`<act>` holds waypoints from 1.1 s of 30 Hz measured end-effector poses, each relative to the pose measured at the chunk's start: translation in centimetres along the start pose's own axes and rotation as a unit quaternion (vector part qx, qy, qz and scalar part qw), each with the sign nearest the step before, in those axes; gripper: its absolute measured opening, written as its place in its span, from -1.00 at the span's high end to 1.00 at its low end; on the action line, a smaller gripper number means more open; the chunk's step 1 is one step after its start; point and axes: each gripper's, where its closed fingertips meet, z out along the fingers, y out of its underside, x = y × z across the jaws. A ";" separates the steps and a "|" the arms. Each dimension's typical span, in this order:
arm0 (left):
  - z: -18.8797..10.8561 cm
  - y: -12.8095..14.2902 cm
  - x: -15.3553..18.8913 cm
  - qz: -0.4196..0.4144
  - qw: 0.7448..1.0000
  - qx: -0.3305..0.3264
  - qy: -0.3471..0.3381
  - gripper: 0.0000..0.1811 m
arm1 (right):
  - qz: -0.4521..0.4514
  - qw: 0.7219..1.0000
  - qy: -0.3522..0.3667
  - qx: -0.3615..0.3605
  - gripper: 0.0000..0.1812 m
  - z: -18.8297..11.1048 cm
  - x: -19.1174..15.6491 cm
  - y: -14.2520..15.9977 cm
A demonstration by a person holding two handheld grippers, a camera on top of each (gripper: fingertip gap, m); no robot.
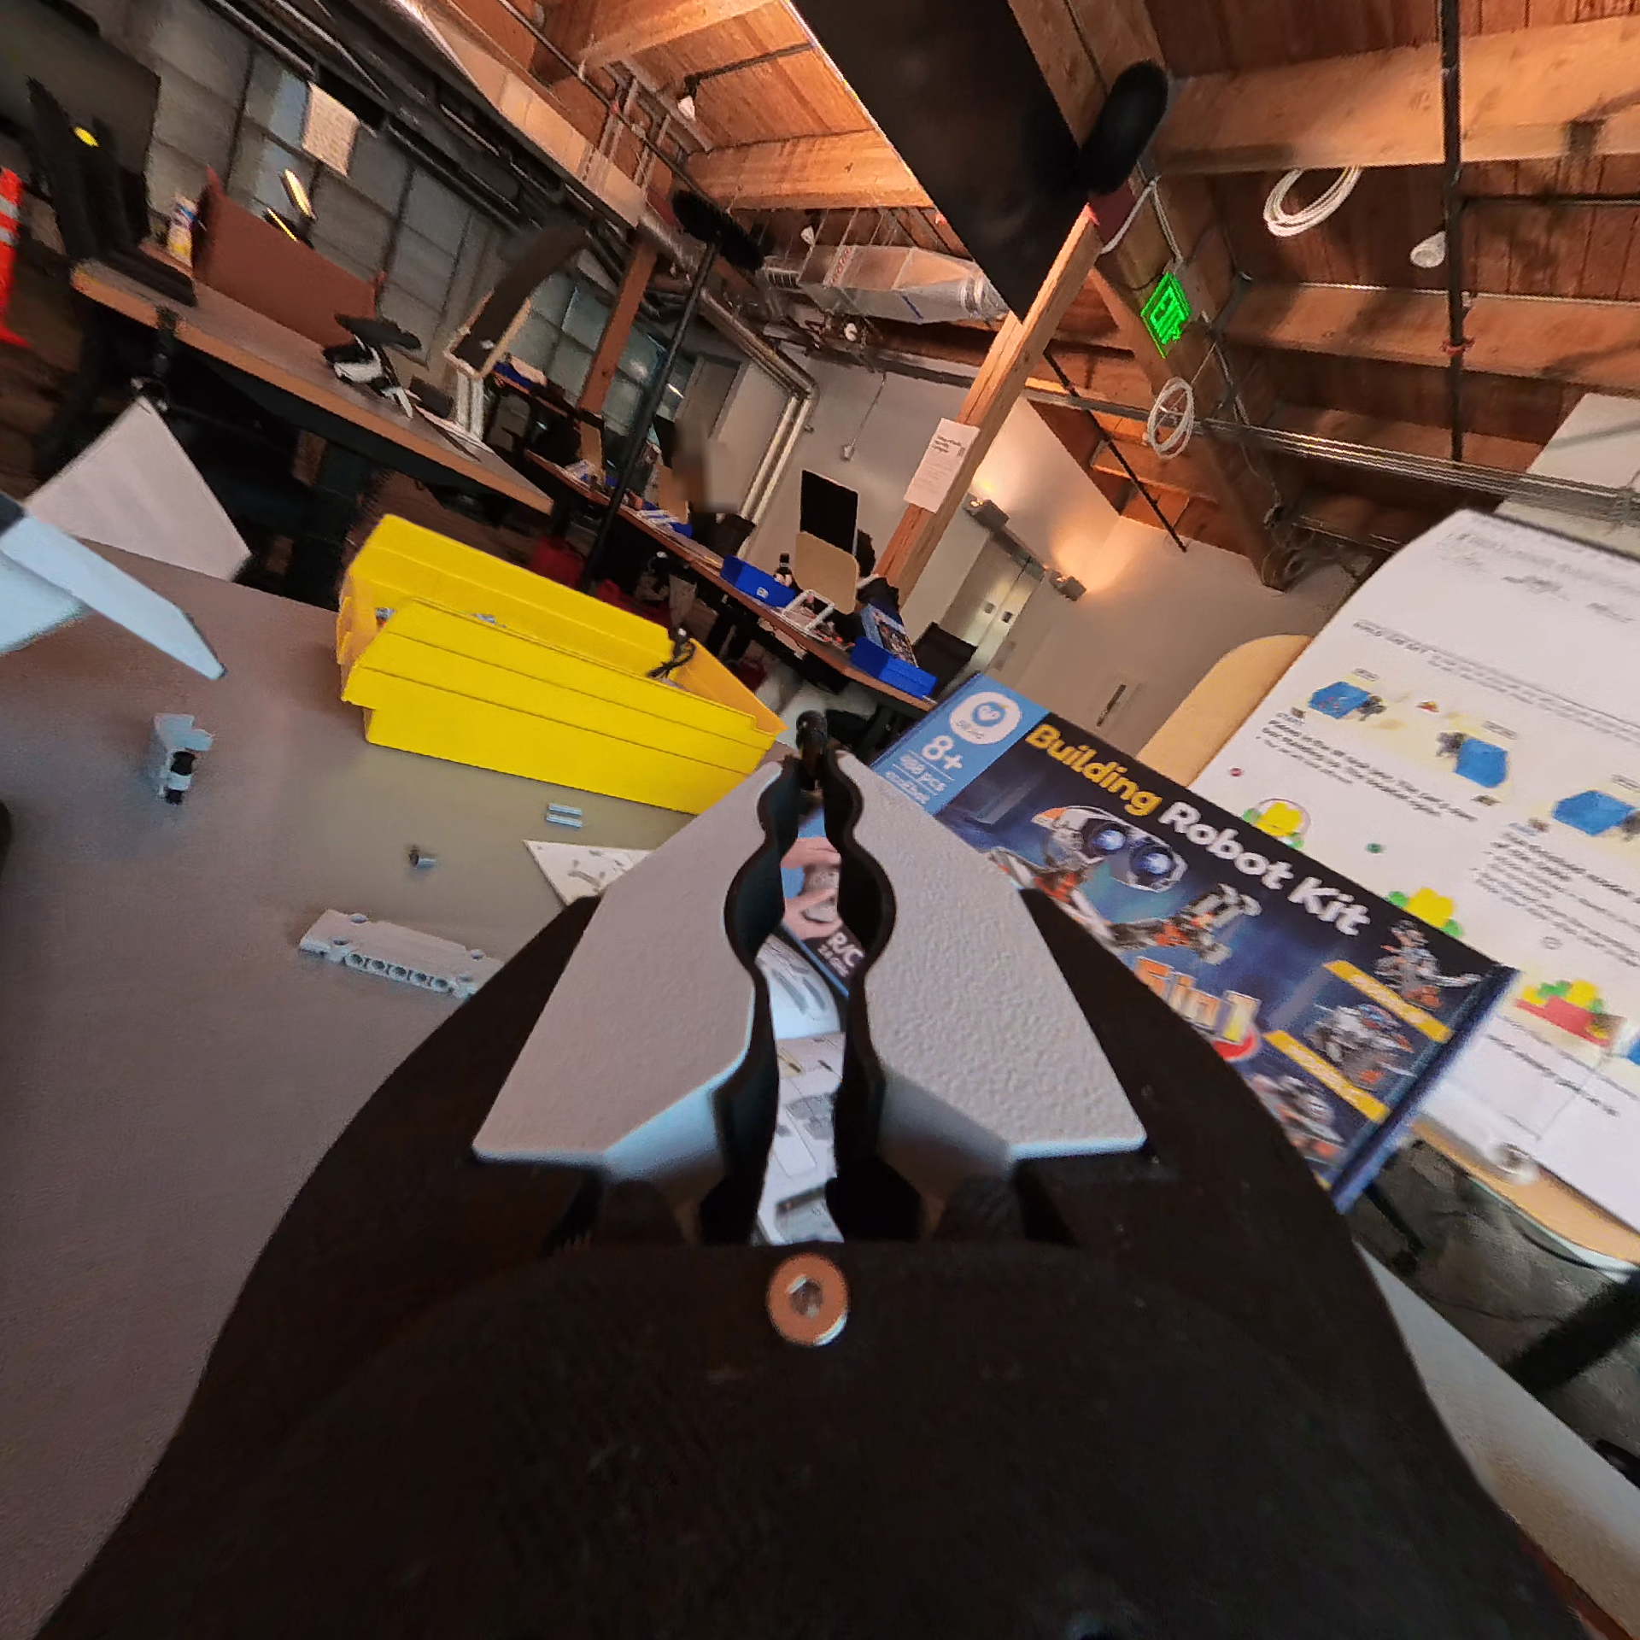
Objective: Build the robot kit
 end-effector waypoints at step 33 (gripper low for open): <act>2.5 5.1 -2.1 0.116 0.960 -0.221 -0.124 0.15 | 0.001 0.999 0.026 -0.034 0.96 -1.6 -1.1 0.6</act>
